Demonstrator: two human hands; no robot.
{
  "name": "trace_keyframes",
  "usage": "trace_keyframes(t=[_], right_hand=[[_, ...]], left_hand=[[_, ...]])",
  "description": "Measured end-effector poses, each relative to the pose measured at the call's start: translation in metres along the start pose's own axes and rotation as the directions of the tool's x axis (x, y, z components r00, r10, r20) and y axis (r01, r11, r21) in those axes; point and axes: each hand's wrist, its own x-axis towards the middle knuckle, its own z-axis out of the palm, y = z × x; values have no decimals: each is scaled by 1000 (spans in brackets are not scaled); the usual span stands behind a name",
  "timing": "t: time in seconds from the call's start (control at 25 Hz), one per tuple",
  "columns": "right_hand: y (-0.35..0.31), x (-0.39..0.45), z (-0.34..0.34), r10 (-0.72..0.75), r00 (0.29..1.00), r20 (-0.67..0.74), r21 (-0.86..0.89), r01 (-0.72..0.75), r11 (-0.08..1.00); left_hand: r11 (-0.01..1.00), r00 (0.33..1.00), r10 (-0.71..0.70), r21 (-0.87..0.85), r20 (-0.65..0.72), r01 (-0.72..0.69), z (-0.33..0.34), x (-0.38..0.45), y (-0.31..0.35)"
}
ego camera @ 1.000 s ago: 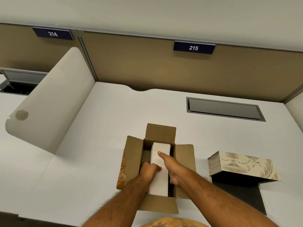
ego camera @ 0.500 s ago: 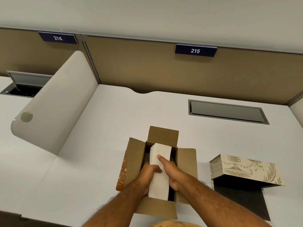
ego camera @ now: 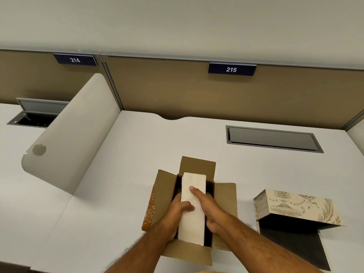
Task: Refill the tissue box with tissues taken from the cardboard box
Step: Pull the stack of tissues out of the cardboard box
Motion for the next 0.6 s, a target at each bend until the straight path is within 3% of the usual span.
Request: trace_keyframes(t=[0.32,0.6], right_hand=[[-39,-29,-12,-323,946,18,52,321,945],[-86,-60,-31,-440,898,7,31,440,898]], left_hand=[[994,995,54,94,87,-62,9,-17,31],[975,975,88,184,203,-126,17,-29,49]])
